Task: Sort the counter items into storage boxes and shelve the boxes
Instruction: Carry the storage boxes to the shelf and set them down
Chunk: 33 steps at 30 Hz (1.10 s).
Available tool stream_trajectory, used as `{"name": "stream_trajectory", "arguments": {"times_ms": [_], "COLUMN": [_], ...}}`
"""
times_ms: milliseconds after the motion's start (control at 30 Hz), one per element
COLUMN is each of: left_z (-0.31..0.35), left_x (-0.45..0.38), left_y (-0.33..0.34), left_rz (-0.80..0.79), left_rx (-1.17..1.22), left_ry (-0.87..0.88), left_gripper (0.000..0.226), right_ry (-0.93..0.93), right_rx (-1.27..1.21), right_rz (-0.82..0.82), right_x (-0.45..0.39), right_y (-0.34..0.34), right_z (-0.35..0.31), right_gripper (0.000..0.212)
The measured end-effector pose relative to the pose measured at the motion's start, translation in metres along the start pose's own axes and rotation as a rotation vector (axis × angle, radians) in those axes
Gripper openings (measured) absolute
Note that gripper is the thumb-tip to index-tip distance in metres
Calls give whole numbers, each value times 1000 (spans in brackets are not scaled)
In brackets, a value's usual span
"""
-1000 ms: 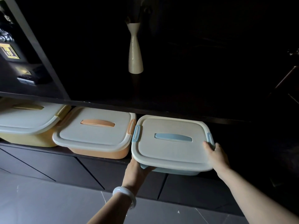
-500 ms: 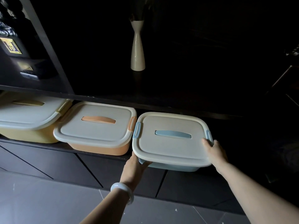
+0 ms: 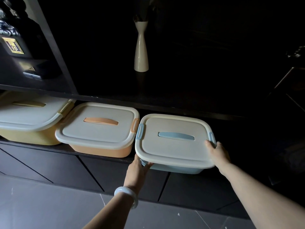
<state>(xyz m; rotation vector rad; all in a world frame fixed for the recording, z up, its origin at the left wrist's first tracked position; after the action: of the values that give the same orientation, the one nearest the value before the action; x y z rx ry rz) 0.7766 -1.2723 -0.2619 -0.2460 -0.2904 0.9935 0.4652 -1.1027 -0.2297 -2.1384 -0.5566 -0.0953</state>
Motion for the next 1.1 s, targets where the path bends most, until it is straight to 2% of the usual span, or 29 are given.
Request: {"name": "stream_trajectory", "arguments": {"times_ms": [267, 633, 733, 833, 967, 1033, 1100], "left_z": [9, 13, 14, 19, 20, 19, 25], "left_x": [-11, -17, -12, -7, 8, 11, 13], "left_y": [0, 2, 0, -1, -4, 6, 21], "left_rz": [-49, -86, -75, -52, 82, 23, -66], "left_rx": [17, 31, 11, 1, -65, 88, 398], "left_ry": [-17, -12, -21, -41, -68, -133, -201], "left_gripper": [66, 50, 47, 31, 29, 36, 36], "right_ry": [-7, -19, -19, -20, -26, -30, -38], "right_rx": [-9, 16, 17, 7, 7, 6, 11], "right_rz": [-8, -5, -4, -7, -10, -8, -8], "right_x": [-9, -13, -14, -14, -13, -12, -12], "right_y": [-1, 0, -1, -1, -1, -2, -2], "right_z": [-8, -12, -11, -11, -11, -12, -13], "right_gripper": [72, 71, 72, 73, 72, 71, 71]}}
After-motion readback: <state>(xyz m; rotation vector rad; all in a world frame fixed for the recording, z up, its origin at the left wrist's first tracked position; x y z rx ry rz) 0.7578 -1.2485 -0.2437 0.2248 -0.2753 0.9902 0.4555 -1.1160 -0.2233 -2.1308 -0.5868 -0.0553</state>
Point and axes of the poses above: each hand's wrist, its own x-axis away from the middle knuckle, its own y-axis out of the palm, z = x × y, the point moved 9 cm from there along -x, towards the middle knuckle, and after that the axes turned 5 degrees about x, right-handed, at the moved point
